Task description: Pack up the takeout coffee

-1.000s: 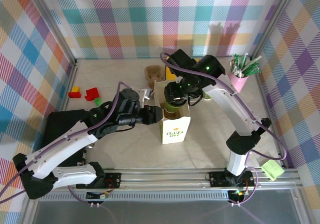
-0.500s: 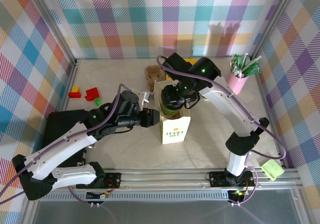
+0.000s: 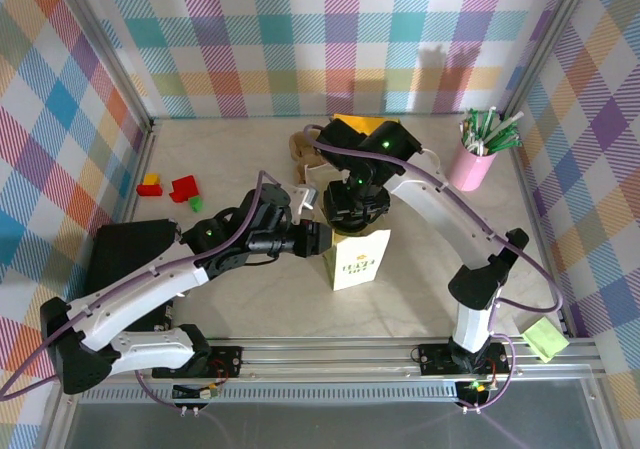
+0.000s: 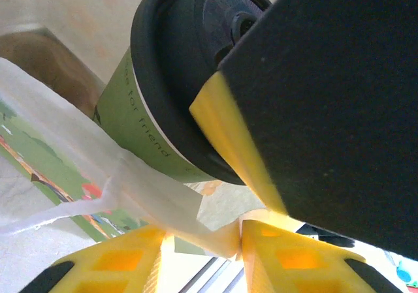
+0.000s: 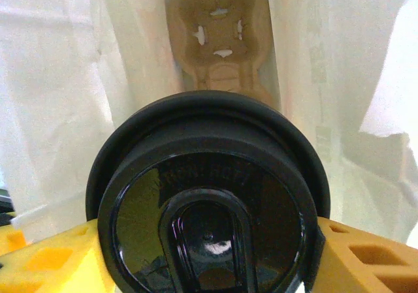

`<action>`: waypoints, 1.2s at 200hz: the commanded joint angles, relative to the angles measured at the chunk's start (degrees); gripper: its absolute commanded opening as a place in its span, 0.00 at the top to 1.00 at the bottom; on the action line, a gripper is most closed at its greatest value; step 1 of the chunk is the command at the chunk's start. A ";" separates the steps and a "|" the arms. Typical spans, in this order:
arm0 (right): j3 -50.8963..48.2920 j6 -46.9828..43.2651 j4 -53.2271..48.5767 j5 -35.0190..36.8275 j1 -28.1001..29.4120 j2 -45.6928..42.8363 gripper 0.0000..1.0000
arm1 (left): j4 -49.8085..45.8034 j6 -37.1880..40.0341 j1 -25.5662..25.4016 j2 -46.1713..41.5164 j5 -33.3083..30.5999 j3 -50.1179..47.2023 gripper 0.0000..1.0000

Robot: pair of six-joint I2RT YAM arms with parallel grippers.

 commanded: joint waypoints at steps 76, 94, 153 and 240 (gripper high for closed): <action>1.37 -1.41 -5.20 -1.25 -0.70 3.81 0.45 | -6.36 5.38 0.52 -7.48 -2.10 4.26 0.62; 1.75 -1.99 -5.29 -1.74 -1.50 4.35 0.45 | -7.28 5.96 0.81 -8.48 -2.47 4.53 0.61; 1.39 -4.15 -4.55 -3.08 -2.51 6.09 0.45 | -9.82 7.64 2.09 -8.96 -3.25 5.73 0.62; -0.63 -5.61 -2.07 -2.64 -2.76 7.29 0.47 | -9.65 7.76 2.91 -8.96 -2.83 5.24 0.62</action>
